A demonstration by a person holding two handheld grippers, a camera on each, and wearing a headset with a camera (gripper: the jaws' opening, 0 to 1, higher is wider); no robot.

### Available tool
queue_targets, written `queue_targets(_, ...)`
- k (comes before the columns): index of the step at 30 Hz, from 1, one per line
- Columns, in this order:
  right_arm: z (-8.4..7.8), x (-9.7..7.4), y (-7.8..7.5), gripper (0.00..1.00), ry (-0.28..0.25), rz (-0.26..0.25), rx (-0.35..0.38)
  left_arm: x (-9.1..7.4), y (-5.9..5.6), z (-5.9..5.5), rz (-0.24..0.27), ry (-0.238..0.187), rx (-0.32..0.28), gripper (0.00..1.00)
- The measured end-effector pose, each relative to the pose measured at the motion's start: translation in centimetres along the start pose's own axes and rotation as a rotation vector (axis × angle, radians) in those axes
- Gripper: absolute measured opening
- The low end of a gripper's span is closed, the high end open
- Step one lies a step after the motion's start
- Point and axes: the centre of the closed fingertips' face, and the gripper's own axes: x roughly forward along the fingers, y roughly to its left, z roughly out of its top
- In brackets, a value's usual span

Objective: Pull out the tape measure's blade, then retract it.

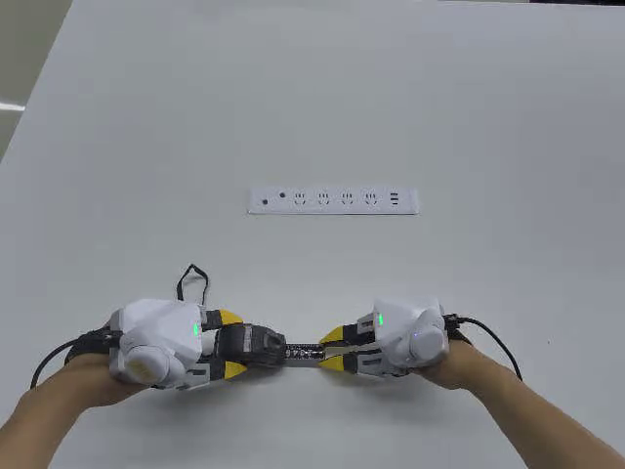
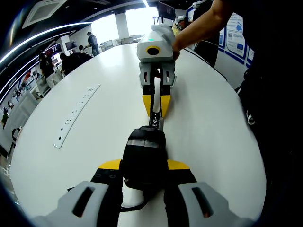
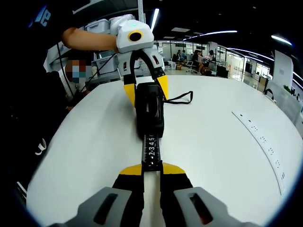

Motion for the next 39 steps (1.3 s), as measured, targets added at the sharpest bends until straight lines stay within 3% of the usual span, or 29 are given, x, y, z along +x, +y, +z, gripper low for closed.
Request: queue_targets(39, -4.3, -6.3, 0.0, 0.09, 0.031, -0.004, 0.047, 0.1, 0.0, 0.0, 0.001, 0.017, 0.005, 0.29)
